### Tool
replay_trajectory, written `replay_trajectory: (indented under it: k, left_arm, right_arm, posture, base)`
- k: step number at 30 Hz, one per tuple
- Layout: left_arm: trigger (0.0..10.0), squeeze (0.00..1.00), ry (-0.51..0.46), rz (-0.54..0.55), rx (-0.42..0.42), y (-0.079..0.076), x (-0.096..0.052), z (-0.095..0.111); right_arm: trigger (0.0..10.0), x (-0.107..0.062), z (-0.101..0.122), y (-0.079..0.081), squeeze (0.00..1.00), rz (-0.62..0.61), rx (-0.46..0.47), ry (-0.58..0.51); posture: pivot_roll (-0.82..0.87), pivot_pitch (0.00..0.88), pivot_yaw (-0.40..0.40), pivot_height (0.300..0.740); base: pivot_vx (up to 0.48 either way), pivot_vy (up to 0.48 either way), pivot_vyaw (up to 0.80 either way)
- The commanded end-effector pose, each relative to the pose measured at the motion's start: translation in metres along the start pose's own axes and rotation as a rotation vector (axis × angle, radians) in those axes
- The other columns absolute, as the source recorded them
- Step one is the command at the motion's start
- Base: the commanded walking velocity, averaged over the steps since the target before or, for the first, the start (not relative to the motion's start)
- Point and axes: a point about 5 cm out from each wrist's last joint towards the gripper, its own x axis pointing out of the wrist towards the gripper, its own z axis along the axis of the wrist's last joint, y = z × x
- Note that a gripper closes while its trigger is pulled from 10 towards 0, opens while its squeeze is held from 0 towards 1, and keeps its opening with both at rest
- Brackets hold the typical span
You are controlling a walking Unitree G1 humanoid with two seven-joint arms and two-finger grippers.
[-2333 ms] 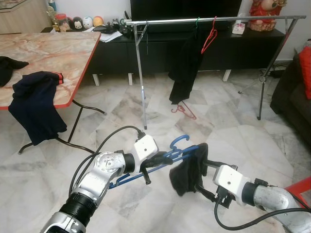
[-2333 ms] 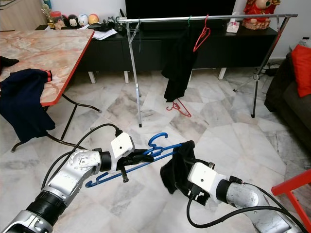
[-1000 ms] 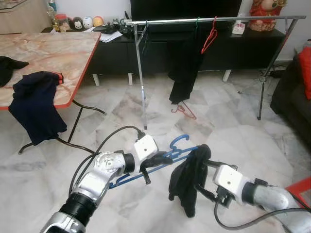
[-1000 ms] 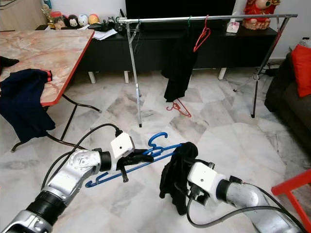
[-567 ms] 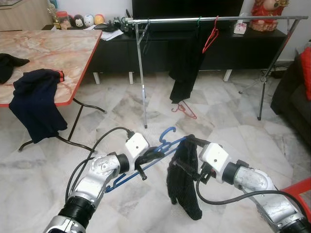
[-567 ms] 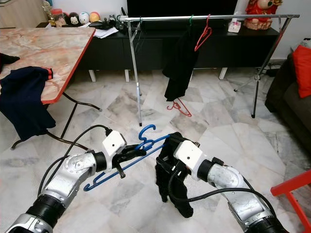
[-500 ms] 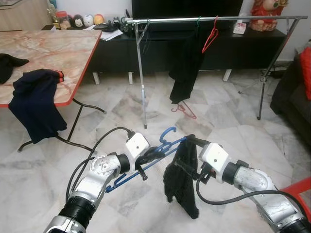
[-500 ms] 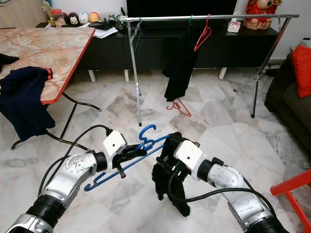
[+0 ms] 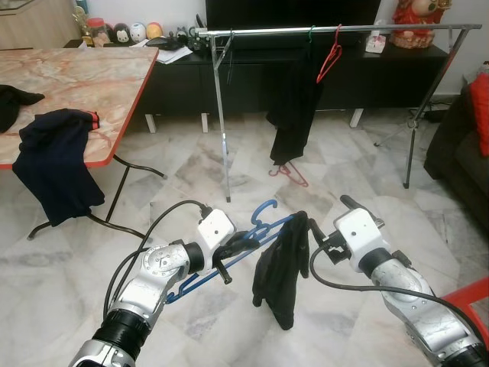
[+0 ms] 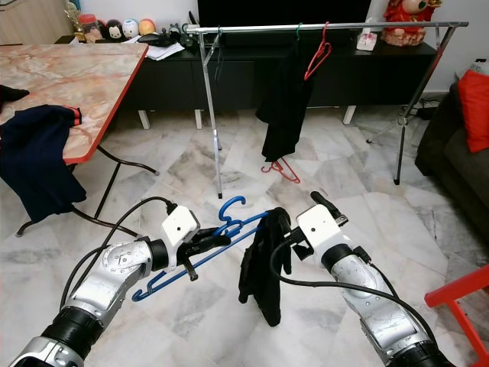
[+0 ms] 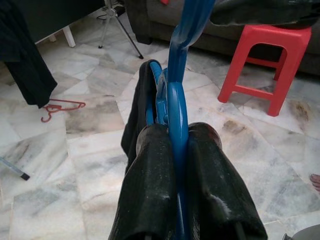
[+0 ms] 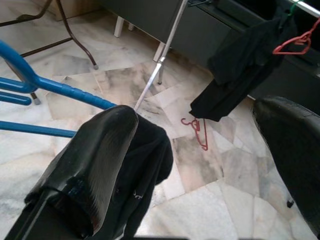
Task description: Hang hanger
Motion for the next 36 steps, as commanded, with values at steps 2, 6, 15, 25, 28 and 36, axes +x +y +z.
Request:
replay_trajectory:
  k: [2, 6, 15, 25, 28, 36]
  left_arm:
    - [10.0, 0.00, -0.040, -0.067, 0.058, -0.003, 0.005, 0.016]
    - [10.0, 0.00, -0.040, -0.067, 0.058, -0.003, 0.005, 0.016]
    - [10.0, 0.00, -0.040, -0.067, 0.058, -0.003, 0.005, 0.016]
    - [10.0, 0.00, -0.040, -0.067, 0.058, -0.003, 0.005, 0.016]
    - [10.0, 0.00, -0.066, 0.011, 0.017, 0.003, 0.000, 0.011]
    - [10.0, 0.00, -0.197, 0.285, -0.174, 0.017, -0.020, 0.001]
  right_arm:
    - [10.0, -0.041, -0.008, 0.031, 0.00, 0.998, -0.117, 0.034]
    - [10.0, -0.041, -0.008, 0.031, 0.00, 0.998, -0.117, 0.034]
    - [10.0, -0.041, -0.008, 0.031, 0.00, 0.998, -0.117, 0.034]
    - [10.0, -0.041, -0.008, 0.031, 0.00, 0.998, -0.117, 0.034]
    - [10.0, -0.008, 0.008, 0.025, 0.00, 0.545, -0.035, -0.083]
    - [10.0, 0.009, 0.002, 0.005, 0.00, -0.307, 0.348, -0.137]
  posture:
    - [-0.14, 0.008, -0.071, 0.740]
    - [-0.14, 0.008, -0.071, 0.740]
    - [-0.14, 0.008, -0.071, 0.740]
    - [-0.14, 0.008, -0.071, 0.740]
    - [-0.11, 0.000, 0.000, 0.740]
    - [-0.11, 0.000, 0.000, 0.740]
  base:
    - [0.000, 0.000, 0.00]
    - [0.000, 0.000, 0.00]
    - [0.000, 0.000, 0.00]
    - [0.000, 0.000, 0.00]
    - [0.000, 0.000, 0.00]
    - [0.000, 0.000, 0.00]
